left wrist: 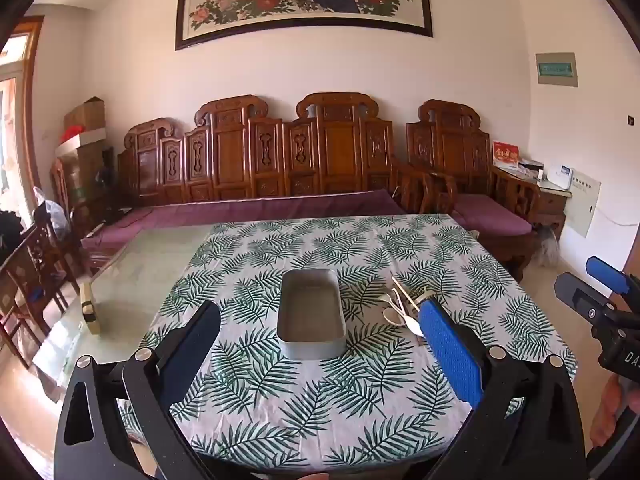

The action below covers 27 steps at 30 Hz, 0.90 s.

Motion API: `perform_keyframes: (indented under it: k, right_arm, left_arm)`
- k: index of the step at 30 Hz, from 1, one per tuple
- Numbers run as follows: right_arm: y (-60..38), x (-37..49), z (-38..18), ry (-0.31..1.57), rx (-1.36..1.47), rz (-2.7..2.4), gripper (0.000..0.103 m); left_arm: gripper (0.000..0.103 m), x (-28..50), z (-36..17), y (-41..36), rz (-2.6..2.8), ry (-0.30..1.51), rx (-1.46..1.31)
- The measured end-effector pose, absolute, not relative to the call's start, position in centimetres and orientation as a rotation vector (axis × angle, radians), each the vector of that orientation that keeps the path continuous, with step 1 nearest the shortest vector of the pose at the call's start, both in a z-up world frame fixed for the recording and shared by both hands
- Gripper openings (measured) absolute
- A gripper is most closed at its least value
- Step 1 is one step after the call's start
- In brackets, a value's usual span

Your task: Organize utensils

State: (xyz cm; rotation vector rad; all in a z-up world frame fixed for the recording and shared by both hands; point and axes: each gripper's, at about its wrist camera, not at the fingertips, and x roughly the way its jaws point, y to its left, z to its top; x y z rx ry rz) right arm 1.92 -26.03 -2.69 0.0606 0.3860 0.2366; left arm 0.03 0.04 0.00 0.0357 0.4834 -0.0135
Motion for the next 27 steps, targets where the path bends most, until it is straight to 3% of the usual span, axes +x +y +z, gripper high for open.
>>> perform_keyframes:
  k: [27]
  right_arm:
    - [-26.13, 1.83, -2.61, 0.385, 0.065, 0.237, 0.1]
  left_arm:
    - [0.097, 0.22, -0.04, 0.05, -0.014, 0.478, 0.032]
